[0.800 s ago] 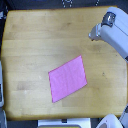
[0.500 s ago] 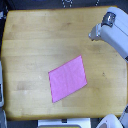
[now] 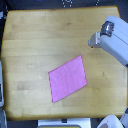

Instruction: Folding a cloth

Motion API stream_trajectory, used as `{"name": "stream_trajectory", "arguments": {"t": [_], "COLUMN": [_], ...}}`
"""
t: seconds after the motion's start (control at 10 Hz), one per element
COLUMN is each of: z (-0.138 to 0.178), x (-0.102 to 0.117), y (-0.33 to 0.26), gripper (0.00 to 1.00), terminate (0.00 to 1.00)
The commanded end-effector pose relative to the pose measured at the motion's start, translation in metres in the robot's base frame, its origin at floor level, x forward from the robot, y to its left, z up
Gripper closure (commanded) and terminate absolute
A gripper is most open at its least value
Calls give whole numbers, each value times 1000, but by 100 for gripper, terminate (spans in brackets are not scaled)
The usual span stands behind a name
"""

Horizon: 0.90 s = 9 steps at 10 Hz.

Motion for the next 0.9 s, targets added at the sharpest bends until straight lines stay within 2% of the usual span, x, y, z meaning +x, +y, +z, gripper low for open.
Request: {"name": "stream_trajectory", "arguments": {"t": [0.0,0.5,0.8], "z": [-34,-82,-115], "x": [-48,-72,-77], "y": [43,51,55], "gripper": [0,0,0], "terminate": [0,0,0]}}
